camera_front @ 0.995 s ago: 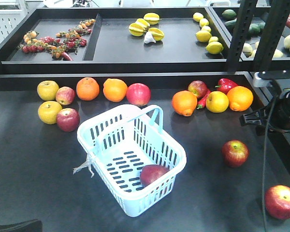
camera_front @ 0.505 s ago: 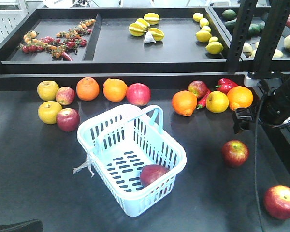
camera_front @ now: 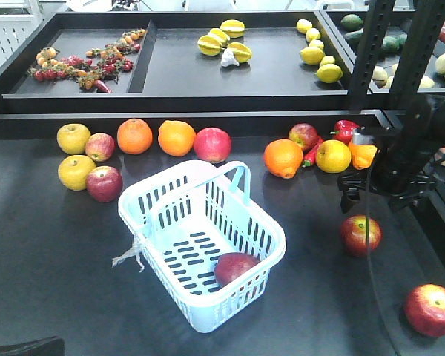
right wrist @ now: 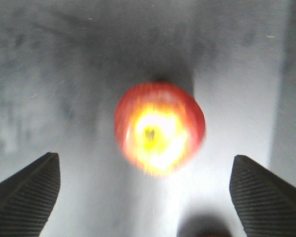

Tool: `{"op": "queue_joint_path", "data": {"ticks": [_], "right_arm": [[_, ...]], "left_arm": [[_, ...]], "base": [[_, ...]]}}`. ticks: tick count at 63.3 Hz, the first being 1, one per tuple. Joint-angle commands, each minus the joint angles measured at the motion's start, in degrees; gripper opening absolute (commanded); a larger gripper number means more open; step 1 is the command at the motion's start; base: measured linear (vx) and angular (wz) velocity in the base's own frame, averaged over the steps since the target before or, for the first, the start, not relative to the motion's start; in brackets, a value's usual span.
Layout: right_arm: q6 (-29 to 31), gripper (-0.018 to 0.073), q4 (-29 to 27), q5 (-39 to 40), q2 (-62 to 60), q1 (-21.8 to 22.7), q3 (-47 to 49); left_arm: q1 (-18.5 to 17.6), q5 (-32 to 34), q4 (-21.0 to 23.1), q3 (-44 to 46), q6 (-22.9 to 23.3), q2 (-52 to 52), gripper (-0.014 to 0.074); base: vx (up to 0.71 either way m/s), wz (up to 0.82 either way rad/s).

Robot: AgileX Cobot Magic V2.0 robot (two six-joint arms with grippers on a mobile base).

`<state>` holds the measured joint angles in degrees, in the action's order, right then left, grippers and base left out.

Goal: Pick three apples into basket with both arms
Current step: 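Lower the right gripper onto the next red apple and grasp it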

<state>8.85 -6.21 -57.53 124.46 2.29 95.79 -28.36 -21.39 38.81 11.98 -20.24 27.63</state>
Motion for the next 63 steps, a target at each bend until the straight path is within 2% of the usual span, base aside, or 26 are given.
{"op": "queue_joint_path", "data": {"ticks": [1,23,32,41,52,63], "right_arm": [[0.01,0.0648,-0.06,-1.38,-0.28,0.40,4.10],[-0.51,0.0628,0.14,-2.81,7.04,0.40,5.91],[-1.95,0.0571,0.12,-2.95,7.49,0.40,5.91],[-2.52,0.0416,-0.01,-4.32,6.66,0.40,5.96],[-1.43,0.0169,-0.56,-6.85,2.16,0.40,5.96],[1.05,0.0039,-2.12,-10.97,-4.70,0.40,5.89]], "left_arm": [[-0.10,2.73,0.78,1.68,-0.14,-0.05,-0.0006],[-0.10,2.72,0.73,1.68,-0.14,-0.05,-0.0006],[-0.10,2.72,0.73,1.68,-0.14,-0.05,-0.0006],[-0.10,2.72,0.73,1.68,-0.14,-0.05,-0.0006],[-0.10,2.72,0.73,1.68,-0.14,-0.05,-0.0006],[-0.10,2.72,0.73,1.68,-0.14,-0.05,-0.0006]], "base": [[0.00,0.00],[0.00,0.00],[0.00,0.00],[0.00,0.00],[0.00,0.00],[0.00,0.00]]}}
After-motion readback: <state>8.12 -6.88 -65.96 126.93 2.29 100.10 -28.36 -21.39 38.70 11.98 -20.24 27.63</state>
